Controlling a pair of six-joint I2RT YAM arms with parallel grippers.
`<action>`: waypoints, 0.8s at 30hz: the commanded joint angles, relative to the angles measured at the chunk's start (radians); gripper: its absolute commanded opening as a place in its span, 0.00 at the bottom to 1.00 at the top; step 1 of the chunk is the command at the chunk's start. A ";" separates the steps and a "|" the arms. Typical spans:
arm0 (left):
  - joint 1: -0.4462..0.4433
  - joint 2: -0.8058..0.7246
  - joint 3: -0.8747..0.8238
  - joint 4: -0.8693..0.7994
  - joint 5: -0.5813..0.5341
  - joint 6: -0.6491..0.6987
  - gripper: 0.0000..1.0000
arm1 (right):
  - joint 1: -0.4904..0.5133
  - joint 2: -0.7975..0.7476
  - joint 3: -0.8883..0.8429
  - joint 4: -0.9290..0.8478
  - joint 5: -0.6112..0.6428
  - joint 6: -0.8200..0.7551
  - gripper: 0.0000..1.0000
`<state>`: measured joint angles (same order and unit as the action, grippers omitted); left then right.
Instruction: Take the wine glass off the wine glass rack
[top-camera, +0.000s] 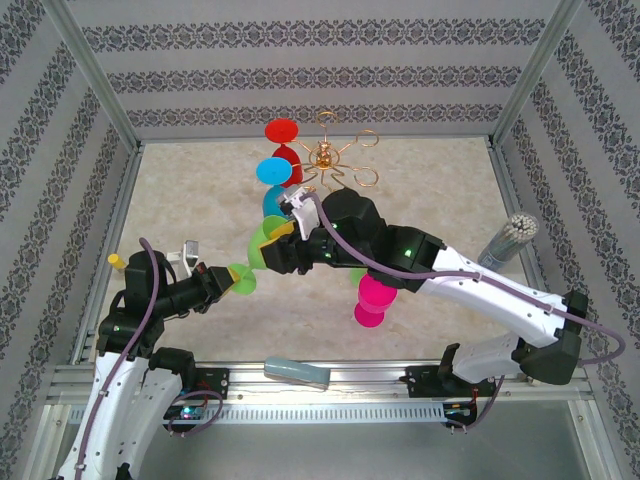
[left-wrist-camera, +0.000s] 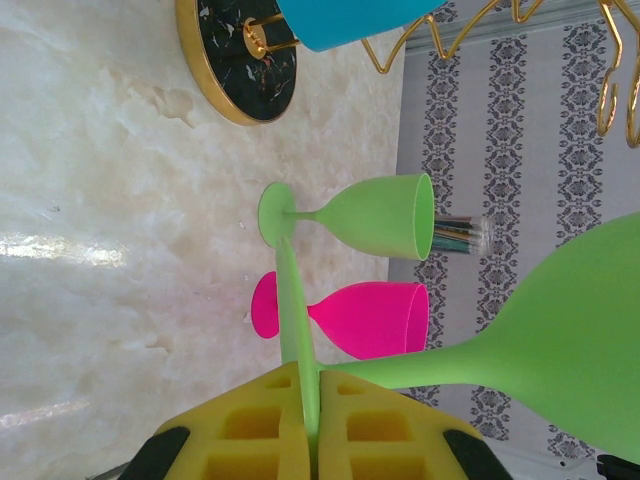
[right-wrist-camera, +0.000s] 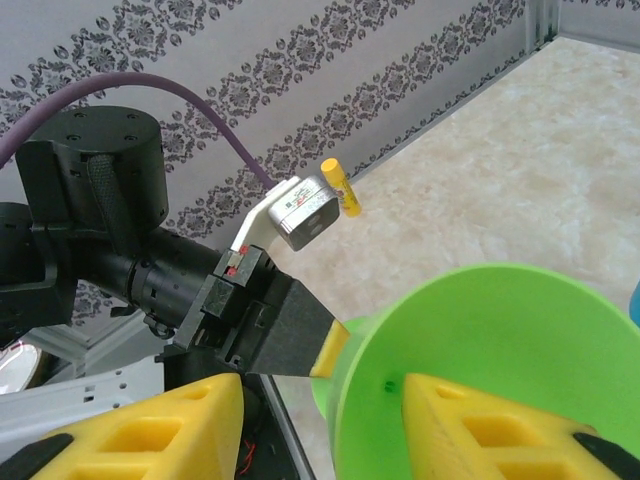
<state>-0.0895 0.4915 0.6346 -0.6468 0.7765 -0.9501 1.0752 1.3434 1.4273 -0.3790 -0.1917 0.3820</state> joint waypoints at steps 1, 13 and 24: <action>0.010 -0.013 0.009 -0.020 -0.007 0.022 0.00 | -0.008 0.017 0.032 -0.009 -0.027 -0.020 0.44; 0.010 -0.018 0.027 -0.042 -0.023 0.030 0.00 | -0.006 0.030 0.033 -0.005 -0.038 -0.011 0.12; 0.010 -0.005 0.059 -0.035 -0.033 0.030 0.01 | -0.001 0.011 0.014 0.013 -0.020 0.005 0.00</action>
<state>-0.0895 0.4866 0.6472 -0.6842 0.7525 -0.9363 1.0752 1.3716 1.4300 -0.3817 -0.2184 0.3756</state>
